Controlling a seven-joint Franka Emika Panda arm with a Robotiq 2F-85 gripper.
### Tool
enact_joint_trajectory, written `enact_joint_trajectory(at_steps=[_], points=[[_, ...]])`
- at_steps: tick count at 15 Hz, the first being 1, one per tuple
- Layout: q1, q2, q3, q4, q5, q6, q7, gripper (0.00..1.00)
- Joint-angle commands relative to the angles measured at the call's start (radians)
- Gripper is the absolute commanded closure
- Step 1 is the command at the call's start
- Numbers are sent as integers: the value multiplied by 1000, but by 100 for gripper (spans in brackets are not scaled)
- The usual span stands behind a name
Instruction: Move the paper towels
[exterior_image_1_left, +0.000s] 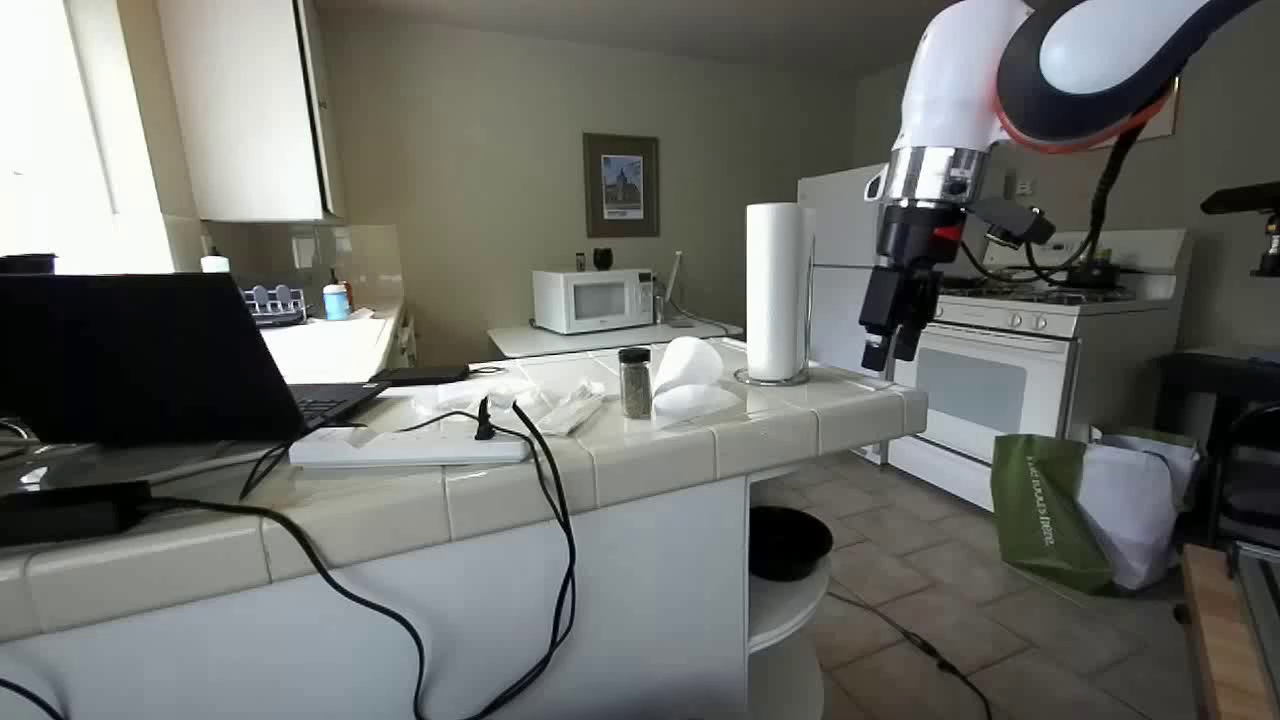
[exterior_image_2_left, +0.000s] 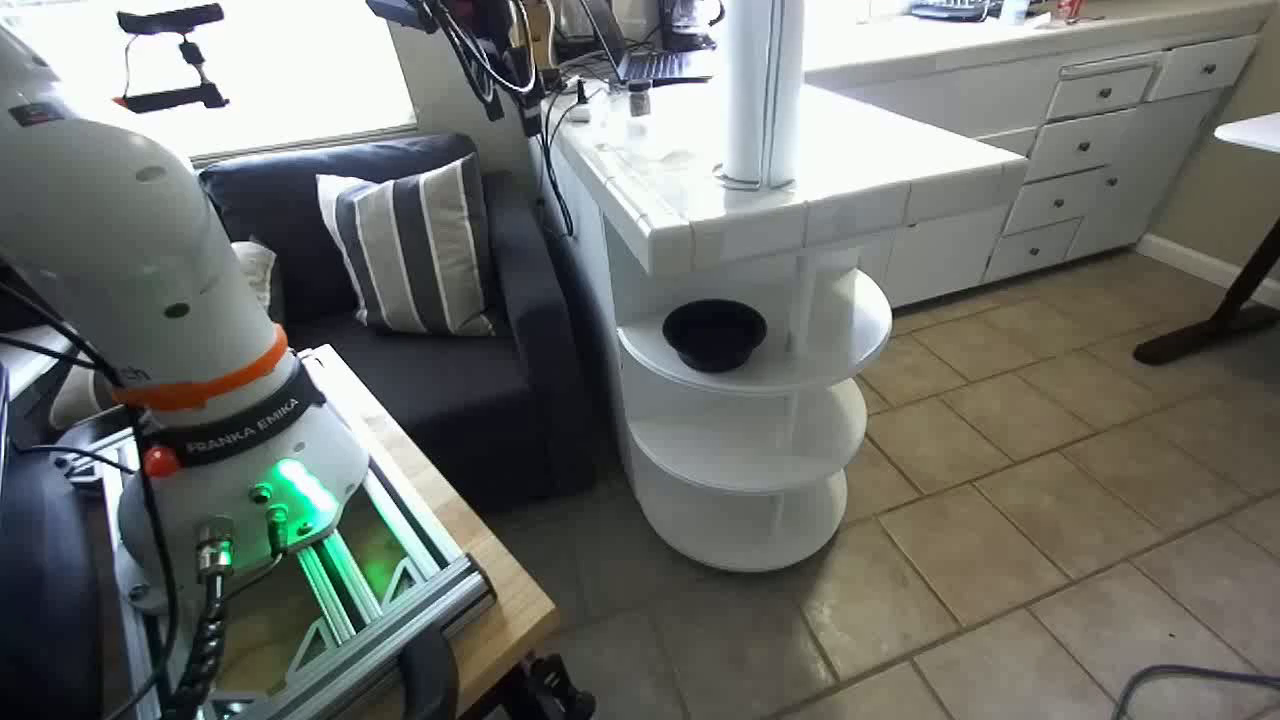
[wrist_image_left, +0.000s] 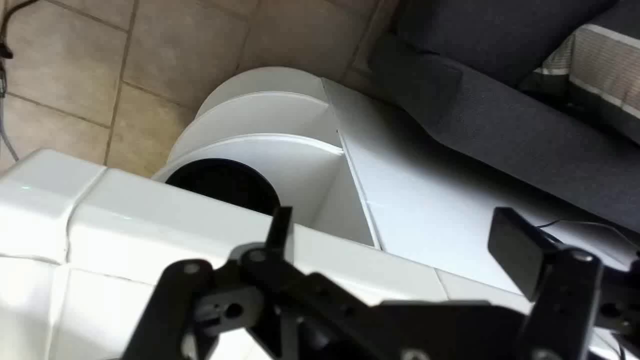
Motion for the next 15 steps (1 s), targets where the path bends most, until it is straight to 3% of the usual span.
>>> enact_joint_trajectory(at_steps=[1,6,11,13,15], points=[[6,0,-7,1,-4,-2,3,0],[-50,-46,-61,12,-36,-45,-7,0],[-184,-72,-174,75,-47,-131,21,0],[-216,-57,-220,127,-78,-167,-57,0],[-211,-14,-275,215,-121,-201,-229,0]])
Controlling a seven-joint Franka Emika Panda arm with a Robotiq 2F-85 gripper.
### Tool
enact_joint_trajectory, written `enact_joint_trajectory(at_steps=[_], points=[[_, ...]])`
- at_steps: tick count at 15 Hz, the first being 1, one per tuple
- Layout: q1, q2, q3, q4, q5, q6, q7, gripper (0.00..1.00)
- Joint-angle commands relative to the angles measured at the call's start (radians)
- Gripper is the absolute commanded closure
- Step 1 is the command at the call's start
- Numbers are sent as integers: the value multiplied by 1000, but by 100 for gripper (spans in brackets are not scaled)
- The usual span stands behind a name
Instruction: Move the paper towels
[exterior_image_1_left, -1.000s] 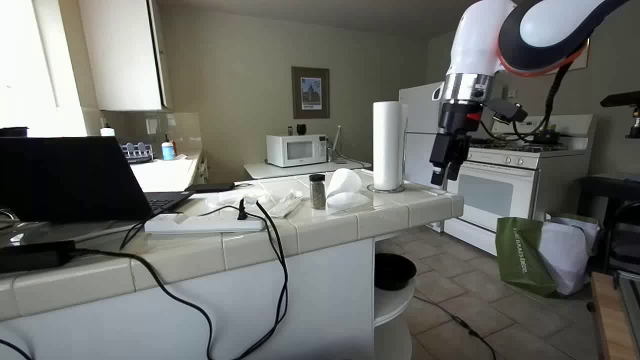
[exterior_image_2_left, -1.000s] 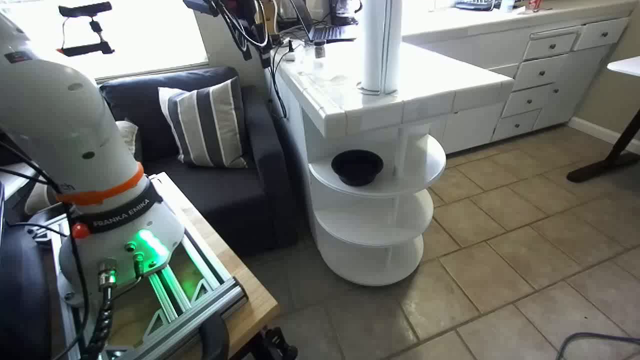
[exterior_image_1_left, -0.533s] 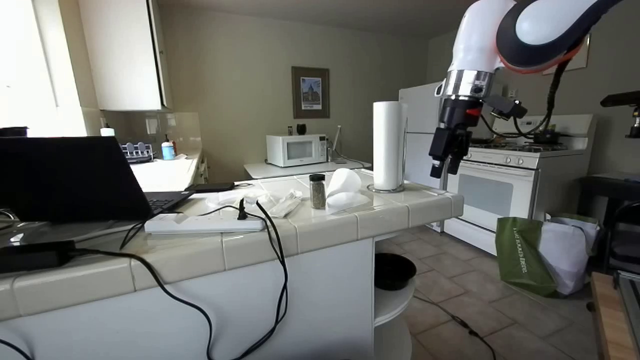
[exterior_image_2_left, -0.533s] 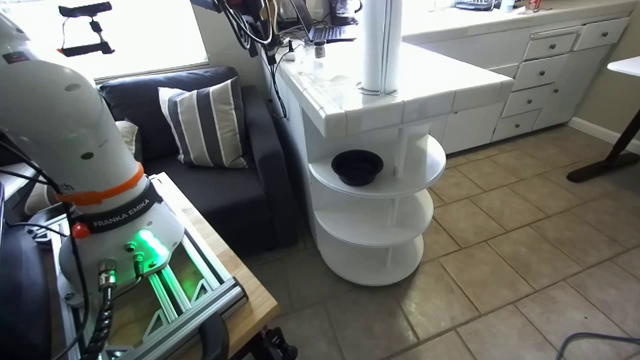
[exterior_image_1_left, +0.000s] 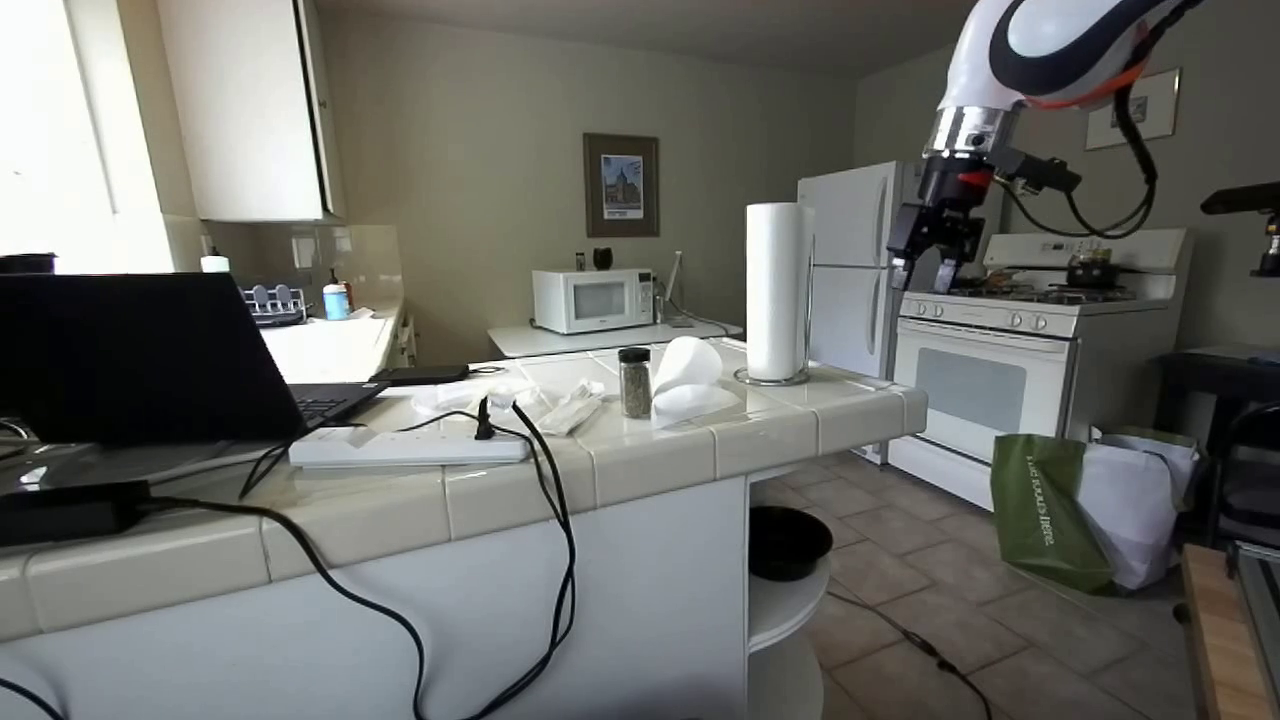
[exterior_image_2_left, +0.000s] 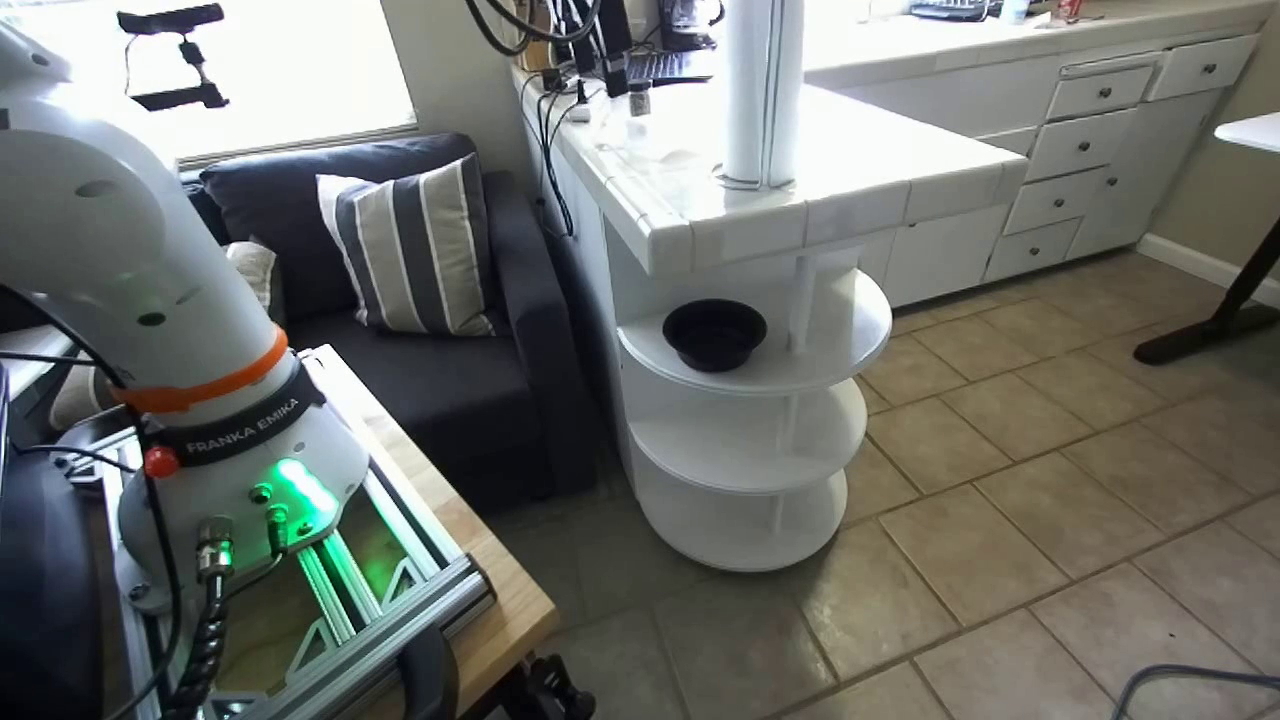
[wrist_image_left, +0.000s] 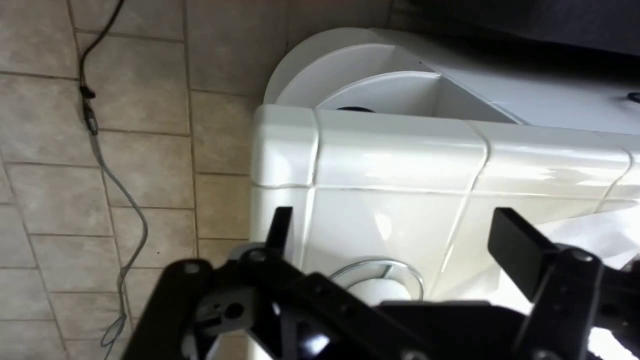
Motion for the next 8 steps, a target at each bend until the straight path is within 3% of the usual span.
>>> enact_joint_trajectory(at_steps=[1,8], points=[[5,78,-73,153,-65,-90,-217,0],[69,300,-197,456,1,-235,-665,0]])
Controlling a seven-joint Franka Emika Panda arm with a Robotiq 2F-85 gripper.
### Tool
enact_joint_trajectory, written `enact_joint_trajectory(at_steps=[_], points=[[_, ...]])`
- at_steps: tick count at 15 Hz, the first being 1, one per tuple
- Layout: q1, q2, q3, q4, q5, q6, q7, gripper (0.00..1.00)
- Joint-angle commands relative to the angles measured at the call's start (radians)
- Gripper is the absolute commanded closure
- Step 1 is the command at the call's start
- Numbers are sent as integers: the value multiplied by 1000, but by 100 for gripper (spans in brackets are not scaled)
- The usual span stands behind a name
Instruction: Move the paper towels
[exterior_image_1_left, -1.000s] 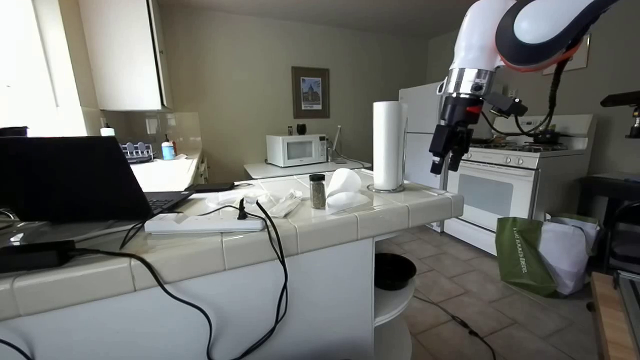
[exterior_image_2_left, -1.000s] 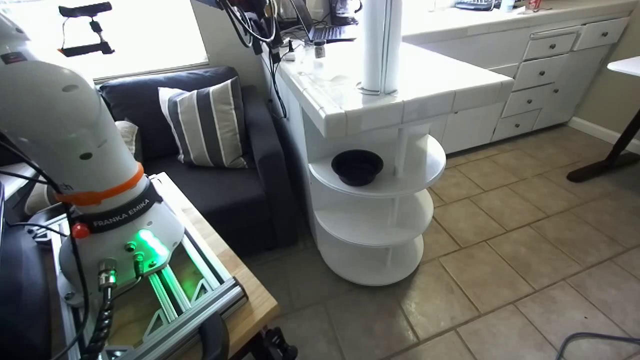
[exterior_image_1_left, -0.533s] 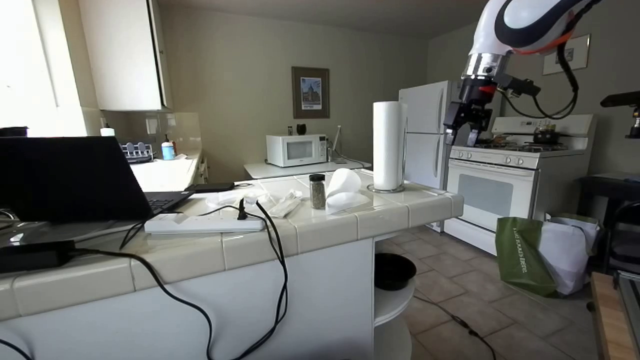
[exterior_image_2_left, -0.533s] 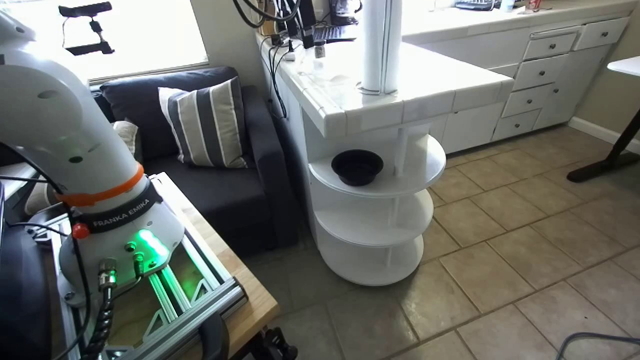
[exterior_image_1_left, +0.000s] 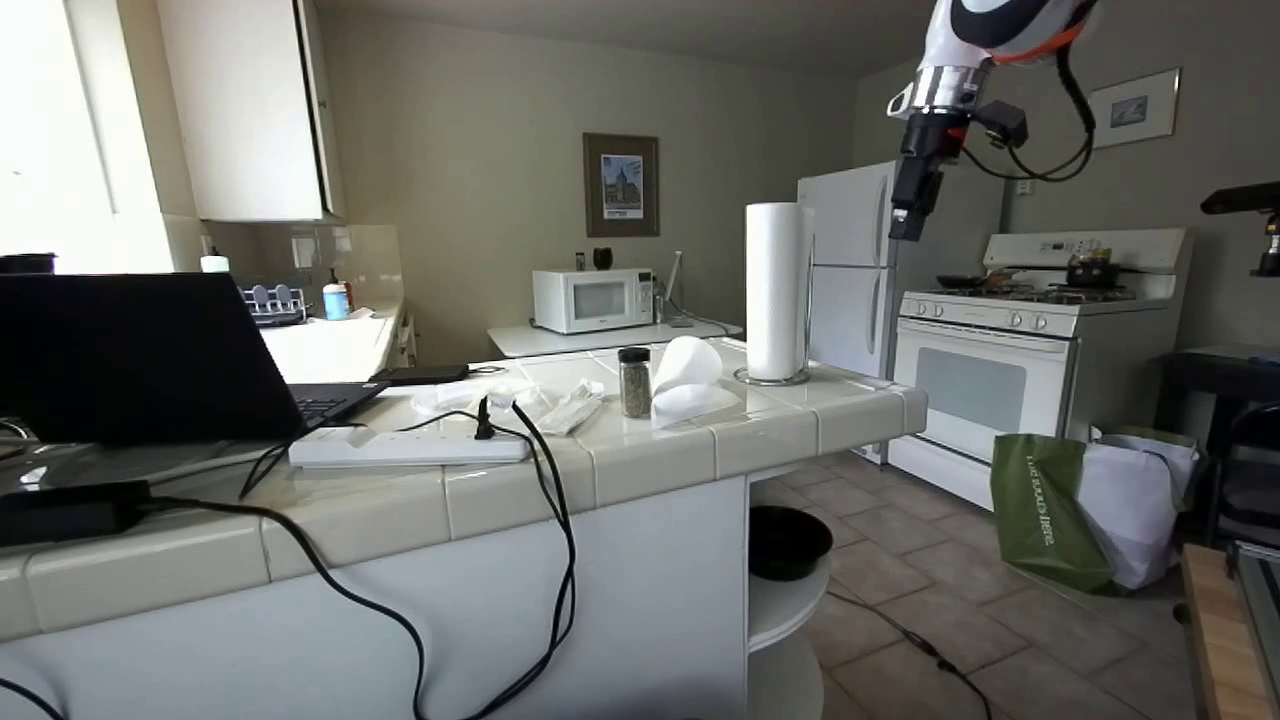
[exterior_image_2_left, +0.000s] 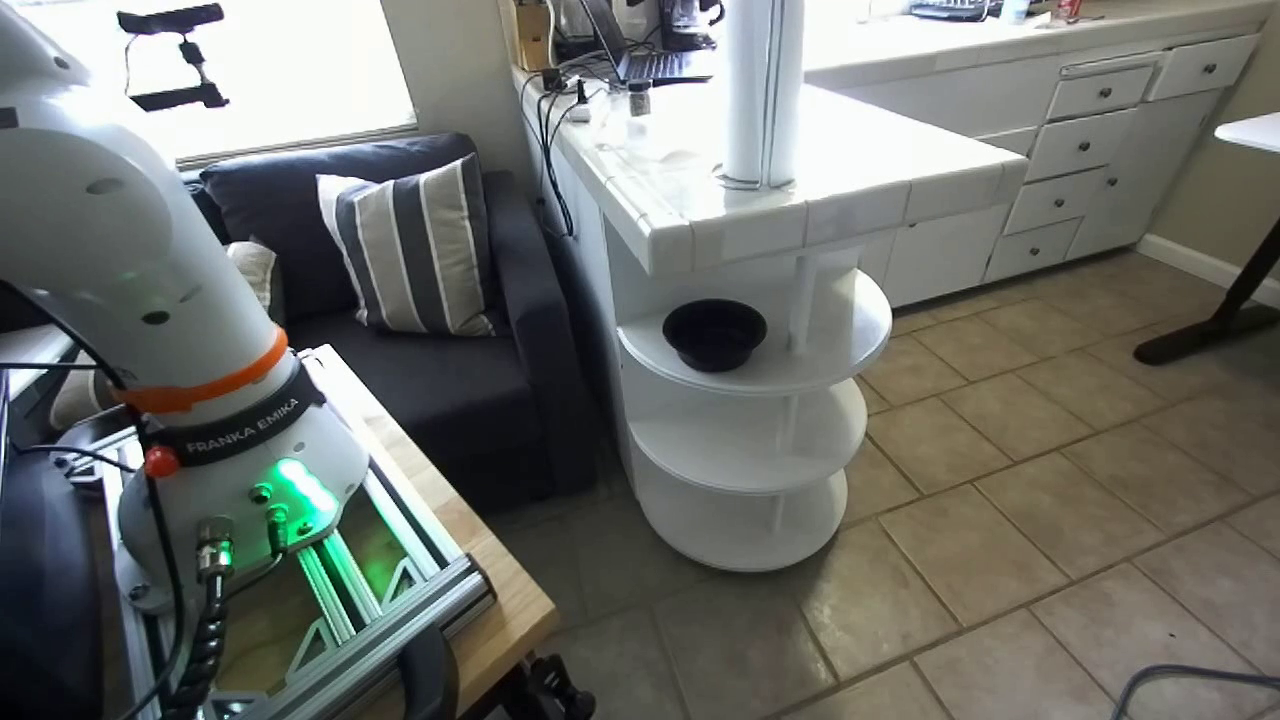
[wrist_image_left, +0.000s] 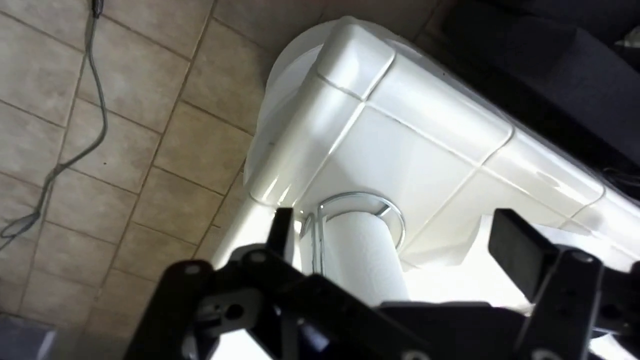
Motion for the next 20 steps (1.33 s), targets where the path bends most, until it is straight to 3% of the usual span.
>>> enact_joint_trajectory(at_steps=[1,6,7,9,17,20], points=[[29,156,-72,163,36,-69,-250,0],[-1,216,-101,222,95,-68,-601,0],[-16,192,-72,190,69,-46,-487,0],[-22,206,-77,205,82,-46,-558,0],[-23,210,-80,215,88,-30,-604,0],[-12,233,-94,222,199,32,-721,0]])
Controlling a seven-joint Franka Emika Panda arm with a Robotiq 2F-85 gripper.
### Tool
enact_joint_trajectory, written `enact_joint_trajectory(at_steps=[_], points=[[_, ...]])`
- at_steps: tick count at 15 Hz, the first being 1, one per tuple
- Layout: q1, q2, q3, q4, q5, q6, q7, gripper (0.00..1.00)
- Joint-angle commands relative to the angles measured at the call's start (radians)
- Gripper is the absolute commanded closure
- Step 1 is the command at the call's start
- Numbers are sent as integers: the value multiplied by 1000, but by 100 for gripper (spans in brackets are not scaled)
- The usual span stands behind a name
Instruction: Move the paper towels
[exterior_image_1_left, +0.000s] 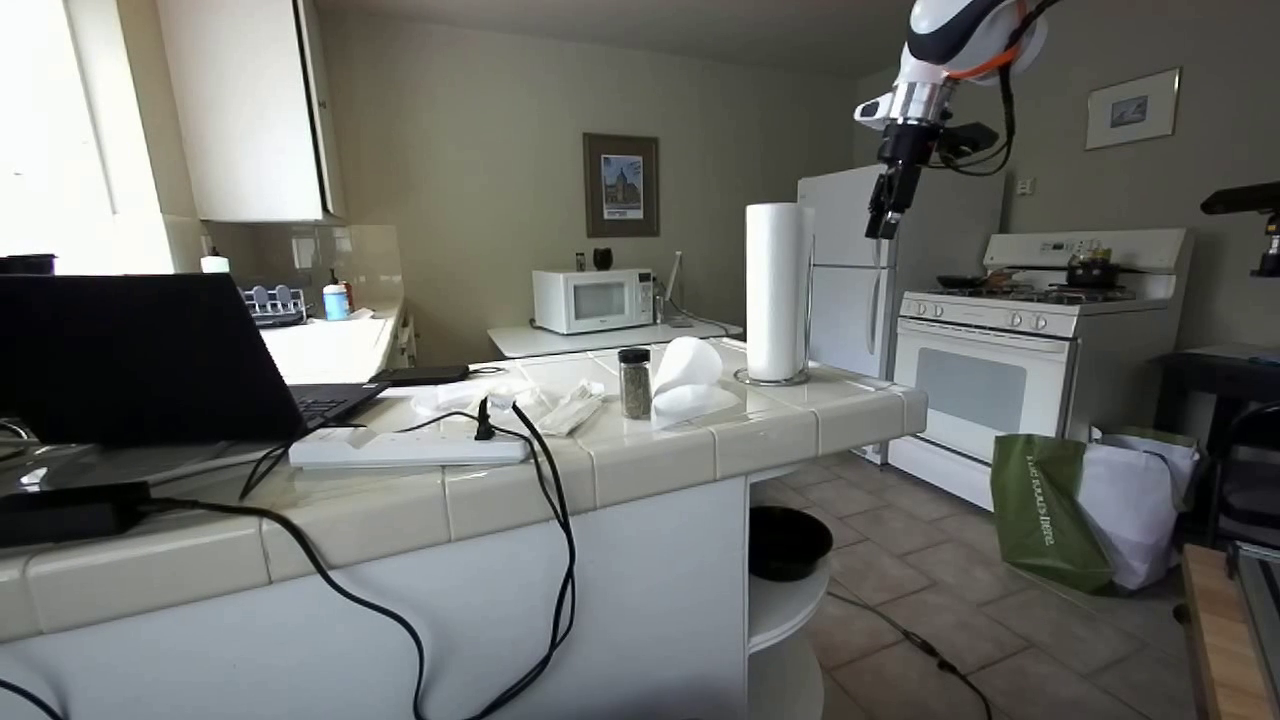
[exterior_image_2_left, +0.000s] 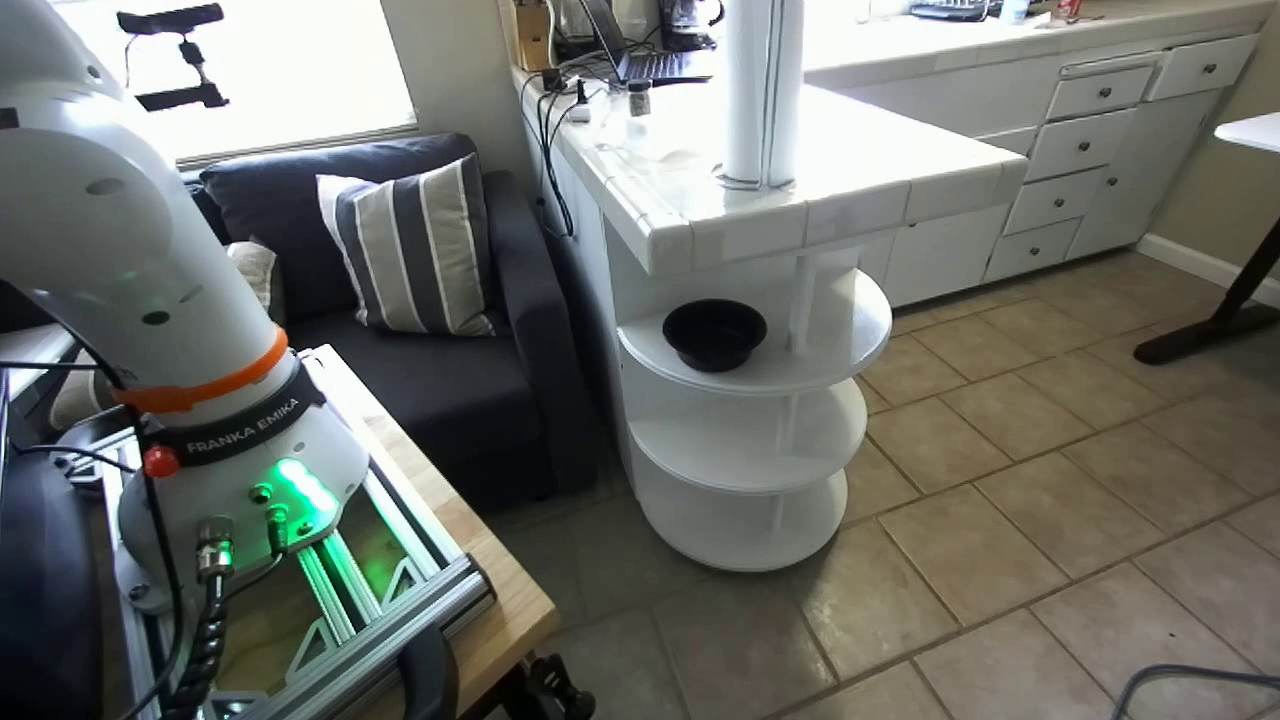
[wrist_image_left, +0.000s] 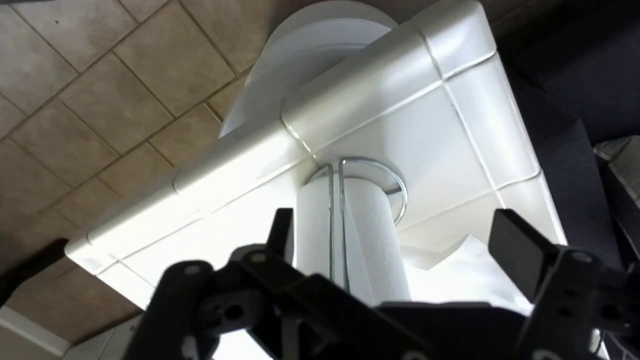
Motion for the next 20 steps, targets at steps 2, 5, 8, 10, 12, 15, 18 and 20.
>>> enact_joint_trajectory(at_steps=[2,5,8,10,12,15,18,20], points=[[-6,54,-7,17,162,83,-199,0],[-12,99,-11,34,291,101,-347,0],[-35,155,-2,67,385,93,-465,0],[-56,189,5,94,439,84,-520,0],[-77,217,15,118,481,77,-563,15],[-106,257,30,150,547,57,-605,37],[-130,285,47,175,592,40,-628,46],[-141,301,57,190,610,19,-634,42]])
